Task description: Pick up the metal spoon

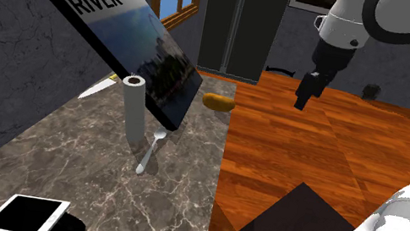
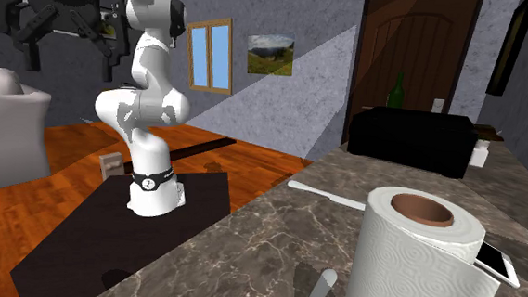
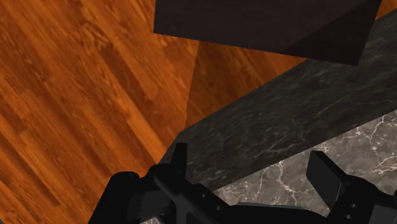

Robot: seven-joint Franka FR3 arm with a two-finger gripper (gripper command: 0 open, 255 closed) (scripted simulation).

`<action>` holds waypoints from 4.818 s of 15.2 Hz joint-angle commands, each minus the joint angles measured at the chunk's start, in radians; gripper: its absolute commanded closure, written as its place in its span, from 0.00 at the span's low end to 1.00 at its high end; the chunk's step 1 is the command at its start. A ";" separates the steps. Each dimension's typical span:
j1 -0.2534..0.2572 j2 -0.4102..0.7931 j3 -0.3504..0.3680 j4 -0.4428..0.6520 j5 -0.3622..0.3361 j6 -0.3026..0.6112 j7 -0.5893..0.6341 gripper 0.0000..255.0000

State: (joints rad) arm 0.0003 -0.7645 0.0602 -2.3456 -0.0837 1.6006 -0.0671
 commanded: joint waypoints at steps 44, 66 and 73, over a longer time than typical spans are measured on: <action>0.078 1.296 0.564 0.710 -0.401 0.294 1.736 0.00; 0.072 1.249 0.583 0.771 -0.365 0.198 1.701 1.00; 0.074 1.229 0.591 0.815 -0.350 0.141 1.684 1.00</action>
